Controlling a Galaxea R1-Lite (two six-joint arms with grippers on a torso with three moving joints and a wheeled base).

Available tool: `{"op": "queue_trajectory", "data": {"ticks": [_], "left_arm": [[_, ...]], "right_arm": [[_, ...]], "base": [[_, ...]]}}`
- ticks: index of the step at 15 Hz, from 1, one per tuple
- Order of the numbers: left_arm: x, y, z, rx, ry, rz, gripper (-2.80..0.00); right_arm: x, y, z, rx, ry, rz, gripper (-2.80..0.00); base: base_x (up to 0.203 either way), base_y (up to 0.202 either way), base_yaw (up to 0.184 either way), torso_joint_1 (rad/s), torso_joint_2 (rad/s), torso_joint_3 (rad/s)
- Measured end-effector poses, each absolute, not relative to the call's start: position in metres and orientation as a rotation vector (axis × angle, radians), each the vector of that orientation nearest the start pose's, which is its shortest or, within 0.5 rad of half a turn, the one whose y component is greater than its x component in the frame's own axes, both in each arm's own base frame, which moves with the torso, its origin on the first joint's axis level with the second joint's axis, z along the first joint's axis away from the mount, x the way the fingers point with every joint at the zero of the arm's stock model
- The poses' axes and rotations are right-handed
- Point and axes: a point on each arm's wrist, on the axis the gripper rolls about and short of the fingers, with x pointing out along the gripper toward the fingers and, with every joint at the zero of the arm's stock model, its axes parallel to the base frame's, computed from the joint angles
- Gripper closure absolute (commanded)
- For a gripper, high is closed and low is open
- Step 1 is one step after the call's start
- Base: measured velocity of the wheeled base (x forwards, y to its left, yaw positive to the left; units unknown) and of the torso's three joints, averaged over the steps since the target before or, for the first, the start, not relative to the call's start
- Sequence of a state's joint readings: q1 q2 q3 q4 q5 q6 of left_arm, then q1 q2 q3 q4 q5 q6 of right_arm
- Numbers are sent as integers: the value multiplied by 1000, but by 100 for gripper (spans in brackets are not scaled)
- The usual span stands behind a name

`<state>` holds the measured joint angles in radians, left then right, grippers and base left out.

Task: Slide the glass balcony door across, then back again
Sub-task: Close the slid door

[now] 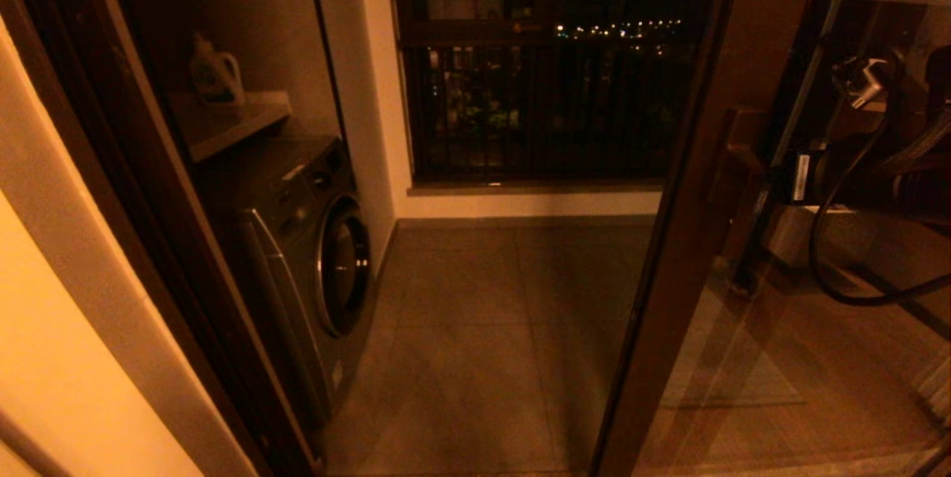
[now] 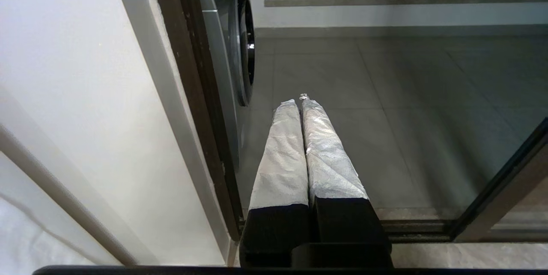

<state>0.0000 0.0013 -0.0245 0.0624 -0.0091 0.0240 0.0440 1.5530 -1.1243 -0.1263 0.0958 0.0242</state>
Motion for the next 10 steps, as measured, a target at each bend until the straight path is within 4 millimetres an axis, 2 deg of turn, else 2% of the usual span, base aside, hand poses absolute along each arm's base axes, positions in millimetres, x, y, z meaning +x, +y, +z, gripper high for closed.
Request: {"op": "queue_trajectory", "data": {"ticks": [10], "left_arm": [[-25, 0, 76, 24, 39, -10, 0]], "right_arm": [[287, 60, 261, 4, 288, 174, 0]], "base": [[0, 0, 0, 0, 0, 0]]}}
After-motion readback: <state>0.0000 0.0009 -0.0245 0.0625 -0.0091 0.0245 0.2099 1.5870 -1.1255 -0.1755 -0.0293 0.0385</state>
